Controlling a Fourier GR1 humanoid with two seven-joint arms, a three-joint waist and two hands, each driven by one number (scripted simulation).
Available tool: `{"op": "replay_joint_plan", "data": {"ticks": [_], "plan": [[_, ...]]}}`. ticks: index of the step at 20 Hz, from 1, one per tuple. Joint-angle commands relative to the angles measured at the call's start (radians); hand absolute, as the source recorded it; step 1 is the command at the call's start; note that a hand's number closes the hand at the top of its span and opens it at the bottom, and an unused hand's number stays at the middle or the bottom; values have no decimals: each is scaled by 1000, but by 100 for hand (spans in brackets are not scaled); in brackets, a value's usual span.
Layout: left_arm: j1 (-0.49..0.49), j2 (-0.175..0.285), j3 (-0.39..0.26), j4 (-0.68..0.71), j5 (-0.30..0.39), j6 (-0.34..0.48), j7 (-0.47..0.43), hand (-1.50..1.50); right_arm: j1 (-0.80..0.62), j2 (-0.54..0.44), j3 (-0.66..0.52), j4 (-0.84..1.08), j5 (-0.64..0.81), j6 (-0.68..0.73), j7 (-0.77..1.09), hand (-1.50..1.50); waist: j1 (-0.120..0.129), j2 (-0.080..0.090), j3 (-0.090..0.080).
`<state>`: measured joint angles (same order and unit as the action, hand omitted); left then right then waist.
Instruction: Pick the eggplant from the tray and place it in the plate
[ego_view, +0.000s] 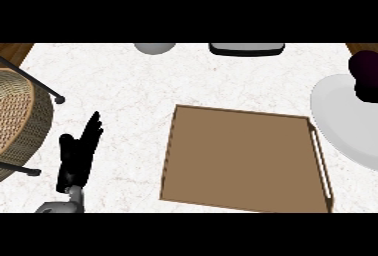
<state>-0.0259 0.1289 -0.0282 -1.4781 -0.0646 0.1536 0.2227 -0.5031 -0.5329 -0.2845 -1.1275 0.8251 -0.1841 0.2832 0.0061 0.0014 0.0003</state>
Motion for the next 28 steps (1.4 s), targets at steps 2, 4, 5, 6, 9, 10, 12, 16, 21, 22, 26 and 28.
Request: {"op": "replay_joint_plan", "data": {"ticks": [2, 4, 5, 6, 9, 10, 12, 16, 21, 22, 26, 28], "plan": [[9, -16, -10, -20, 9, -15, 9, 0, -108, -76, -54, 315, 9, -62, -128, 150, 16, 5, 1], [39, -30, -38, -65, -30, 16, 24, 0, -111, -101, -64, 374, -12, -19, -156, 150, 14, 3, 1], [-12, 3, 7, -41, -1, -13, 59, 0, -135, -78, -48, 395, 5, -36, -131, 150, 9, 3, 0], [-22, 18, 29, 12, 9, -22, 14, 0, -76, -78, -60, 452, -15, -32, -210, 150, 16, 9, 1], [-19, -45, -33, 10, -47, 30, 16, 0, -128, -108, -72, 536, -49, 70, -234, 150, 12, 6, 1], [13, -2, -2, -10, -10, -20, -17, 0, -142, -112, -81, 612, -41, 34, -274, 150, 24, 9, 2], [-40, -32, -13, 14, -28, 14, 26, 0, -145, -122, -80, 636, -73, 162, -285, 150, 18, 9, 2], [-24, -23, -2, 24, -4, -20, -10, 0, -155, -148, -72, 758, -51, 196, -333, -150, 19, 9, 2], [1, -20, -1, 13, -32, 2, -29, 0, -151, -193, -109, 786, -106, 242, -561, -150, 12, 6, 2], [36, -33, -20, -29, -20, -10, -7, 0, -141, -139, -123, 767, -122, 169, -567, -150, 12, 3, 2], [-10, -10, 25, 3, -5, -6, 13, 0, -183, -157, -284, 721, -308, 240, -695, -150, -10, -2, 3], [14, -36, -1, 19, -18, 1, -27, 0, -171, -157, -381, 740, -405, 251, -737, -150, -14, 1, 4]]}}
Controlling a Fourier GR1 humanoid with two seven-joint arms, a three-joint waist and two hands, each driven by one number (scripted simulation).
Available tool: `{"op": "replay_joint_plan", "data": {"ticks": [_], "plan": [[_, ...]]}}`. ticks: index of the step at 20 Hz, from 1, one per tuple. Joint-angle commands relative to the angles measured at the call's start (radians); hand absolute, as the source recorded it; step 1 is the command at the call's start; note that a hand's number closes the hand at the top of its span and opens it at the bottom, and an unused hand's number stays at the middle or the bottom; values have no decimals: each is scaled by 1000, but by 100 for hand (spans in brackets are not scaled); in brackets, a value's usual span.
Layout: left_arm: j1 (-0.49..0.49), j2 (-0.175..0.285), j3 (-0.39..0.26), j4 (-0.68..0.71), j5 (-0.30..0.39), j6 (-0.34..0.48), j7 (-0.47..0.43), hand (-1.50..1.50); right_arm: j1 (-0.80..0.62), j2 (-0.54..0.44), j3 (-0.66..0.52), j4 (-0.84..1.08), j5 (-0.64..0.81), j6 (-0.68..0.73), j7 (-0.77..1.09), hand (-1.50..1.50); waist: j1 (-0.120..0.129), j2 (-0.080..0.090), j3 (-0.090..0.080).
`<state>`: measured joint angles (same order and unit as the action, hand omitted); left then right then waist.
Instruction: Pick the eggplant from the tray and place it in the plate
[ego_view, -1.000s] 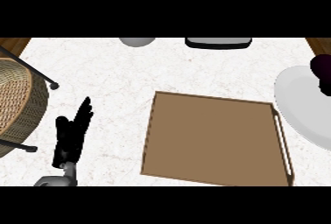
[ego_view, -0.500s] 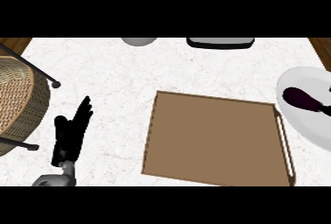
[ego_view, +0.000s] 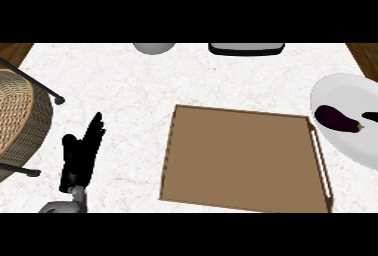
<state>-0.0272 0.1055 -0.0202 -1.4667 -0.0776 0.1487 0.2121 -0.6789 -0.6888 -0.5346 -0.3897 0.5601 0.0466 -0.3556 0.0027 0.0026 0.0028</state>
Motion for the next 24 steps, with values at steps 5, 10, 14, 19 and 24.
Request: {"op": "replay_joint_plan", "data": {"ticks": [5, 10, 14, 19, 24], "plan": [[-31, 22, 21, -26, 6, -8, 34, 0, 54, -54, -210, 62, -244, 173, -157, -150, 3, 2, 0], [2, -26, -19, 43, -39, 15, -33, 0, 74, -109, -206, 105, -274, 260, -192, -150, 10, 3, -1], [-26, -6, -9, -18, -25, -4, 34, 0, 80, -85, -197, 139, -286, 256, -277, -150, 19, 6, 0], [-7, -22, -13, -40, -26, -1, 33, 0, 138, -53, -158, 122, -286, 228, -359, -150, 12, 2, -1], [-31, 27, 45, 28, 12, -58, -13, 0, 88, -57, -126, 124, -286, 155, -271, -150, 12, 3, -1]]}}
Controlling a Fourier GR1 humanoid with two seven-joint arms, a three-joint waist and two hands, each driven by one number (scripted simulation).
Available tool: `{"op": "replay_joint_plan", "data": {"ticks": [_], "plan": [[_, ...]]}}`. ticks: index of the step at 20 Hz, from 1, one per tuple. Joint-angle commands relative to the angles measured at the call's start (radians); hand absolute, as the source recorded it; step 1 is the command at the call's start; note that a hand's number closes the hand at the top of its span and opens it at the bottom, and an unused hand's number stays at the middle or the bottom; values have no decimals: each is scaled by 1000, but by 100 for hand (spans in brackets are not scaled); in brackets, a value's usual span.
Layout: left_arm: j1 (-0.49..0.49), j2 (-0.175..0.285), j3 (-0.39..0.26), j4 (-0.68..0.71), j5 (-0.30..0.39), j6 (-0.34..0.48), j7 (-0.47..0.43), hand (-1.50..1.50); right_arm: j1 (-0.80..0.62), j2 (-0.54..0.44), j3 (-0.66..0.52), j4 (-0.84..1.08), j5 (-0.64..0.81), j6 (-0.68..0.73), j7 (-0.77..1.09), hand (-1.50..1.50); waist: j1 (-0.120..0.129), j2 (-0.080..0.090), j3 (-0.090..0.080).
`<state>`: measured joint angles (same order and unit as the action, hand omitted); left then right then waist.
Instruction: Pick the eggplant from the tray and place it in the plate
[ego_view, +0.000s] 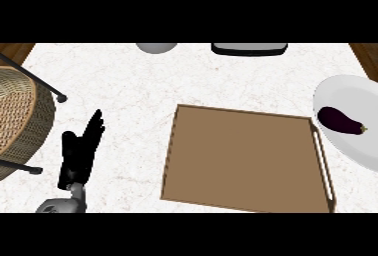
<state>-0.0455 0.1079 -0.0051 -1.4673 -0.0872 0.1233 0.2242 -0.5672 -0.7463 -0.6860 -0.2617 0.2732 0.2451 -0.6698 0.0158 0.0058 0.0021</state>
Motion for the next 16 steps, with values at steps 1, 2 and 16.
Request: {"op": "replay_joint_plan", "data": {"ticks": [1, 2, 16], "plan": [[49, 12, 18, 5, 25, -32, -47, 0, -18, -16, 6, 39, -5, -46, 29, -150, 9, 2, 0], [-17, -19, -10, 27, -9, 2, 7, 0, -18, 0, 20, 36, 4, -69, -1, -150, 6, 3, 1], [14, -23, 9, 39, -6, -8, -52, 0, 71, -34, 34, 70, -18, -145, -21, -150, 0, 1, 0]]}}
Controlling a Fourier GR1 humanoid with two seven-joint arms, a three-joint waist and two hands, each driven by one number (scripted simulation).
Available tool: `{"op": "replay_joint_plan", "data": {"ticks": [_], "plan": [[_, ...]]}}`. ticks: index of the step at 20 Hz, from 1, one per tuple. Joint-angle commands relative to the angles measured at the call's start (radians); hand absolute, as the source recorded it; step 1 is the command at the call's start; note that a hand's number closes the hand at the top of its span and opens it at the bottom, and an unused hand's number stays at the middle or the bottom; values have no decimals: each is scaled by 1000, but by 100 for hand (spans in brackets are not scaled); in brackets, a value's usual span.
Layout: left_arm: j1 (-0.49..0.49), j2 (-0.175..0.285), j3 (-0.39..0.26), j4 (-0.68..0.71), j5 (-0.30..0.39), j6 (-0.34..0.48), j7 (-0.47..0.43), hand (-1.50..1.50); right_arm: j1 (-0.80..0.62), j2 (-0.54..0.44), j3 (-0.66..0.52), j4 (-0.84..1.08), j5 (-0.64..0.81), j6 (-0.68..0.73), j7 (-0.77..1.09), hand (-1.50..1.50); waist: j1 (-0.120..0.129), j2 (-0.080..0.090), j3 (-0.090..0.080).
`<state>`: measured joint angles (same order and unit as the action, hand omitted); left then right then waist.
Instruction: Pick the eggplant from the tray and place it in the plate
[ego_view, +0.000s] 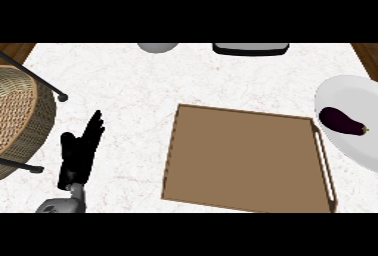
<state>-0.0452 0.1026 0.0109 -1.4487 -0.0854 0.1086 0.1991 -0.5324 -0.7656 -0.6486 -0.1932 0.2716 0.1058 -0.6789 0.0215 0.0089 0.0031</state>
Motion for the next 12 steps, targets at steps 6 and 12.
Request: {"op": "replay_joint_plan", "data": {"ticks": [6, 12], "plan": [[-2, -26, -24, -36, -22, 19, 36, 0, 45, -28, -1, 19, -23, -13, -18, -150, 0, 0, 1], [31, -9, -10, -12, -1, -17, -25, 0, 103, -66, -32, 43, -44, -26, -67, -150, 8, 5, 4]]}}
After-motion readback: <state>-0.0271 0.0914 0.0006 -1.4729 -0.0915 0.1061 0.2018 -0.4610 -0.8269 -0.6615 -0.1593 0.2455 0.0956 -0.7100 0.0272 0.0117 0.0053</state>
